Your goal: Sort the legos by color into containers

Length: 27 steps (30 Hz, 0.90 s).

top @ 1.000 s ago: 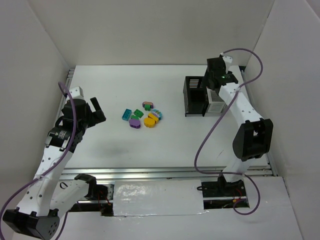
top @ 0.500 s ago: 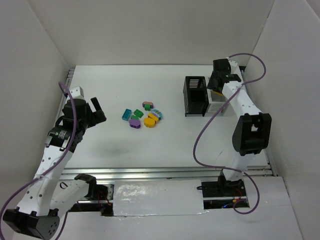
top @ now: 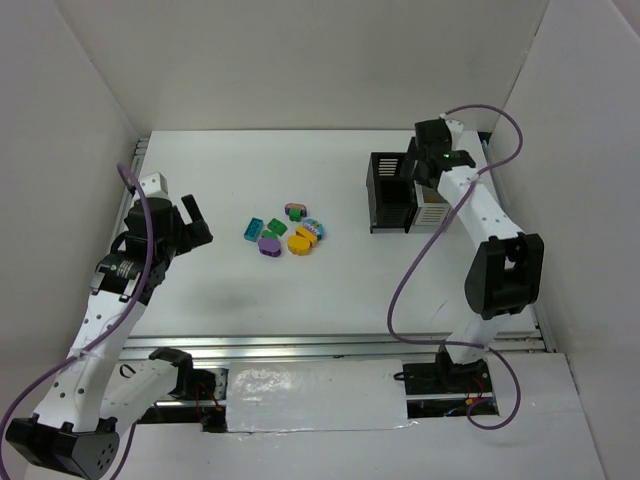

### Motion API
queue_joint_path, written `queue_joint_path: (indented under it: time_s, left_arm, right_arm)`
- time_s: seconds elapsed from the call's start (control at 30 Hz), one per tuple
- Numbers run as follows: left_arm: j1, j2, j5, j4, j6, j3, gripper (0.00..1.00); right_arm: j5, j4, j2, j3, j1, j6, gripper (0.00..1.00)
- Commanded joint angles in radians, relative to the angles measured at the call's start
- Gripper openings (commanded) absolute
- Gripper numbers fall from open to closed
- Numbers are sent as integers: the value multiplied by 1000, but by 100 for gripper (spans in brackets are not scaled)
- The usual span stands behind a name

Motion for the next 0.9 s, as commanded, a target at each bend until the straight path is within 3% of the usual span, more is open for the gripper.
queue_joint_path:
  time_s: [0.0, 0.2, 0.33, 0.5, 0.67, 0.87]
  left_arm:
    - [-5, -3, -1, 27, 17, 6, 100]
    - [-4, -9, -13, 27, 15, 3, 100]
    - [-5, -11, -1, 36, 18, -3, 99]
    - [-4, 6, 16, 34, 18, 0, 99]
    - [-5, 2, 20, 39, 20, -3, 100]
    - [-4, 0, 20, 39, 23, -4, 100]
  right_arm:
    - [-39, 7, -129, -6, 163, -30, 95]
    - [-97, 6, -129, -23, 450, 33, 95]
    - [-163, 51, -37, -26, 550, 24, 96]
    - [-290, 100, 73, -6, 605, 38, 80]
    - [-528, 138, 176, 51, 644, -239, 82]
    - [-539, 5, 326, 216, 641, -447, 88]
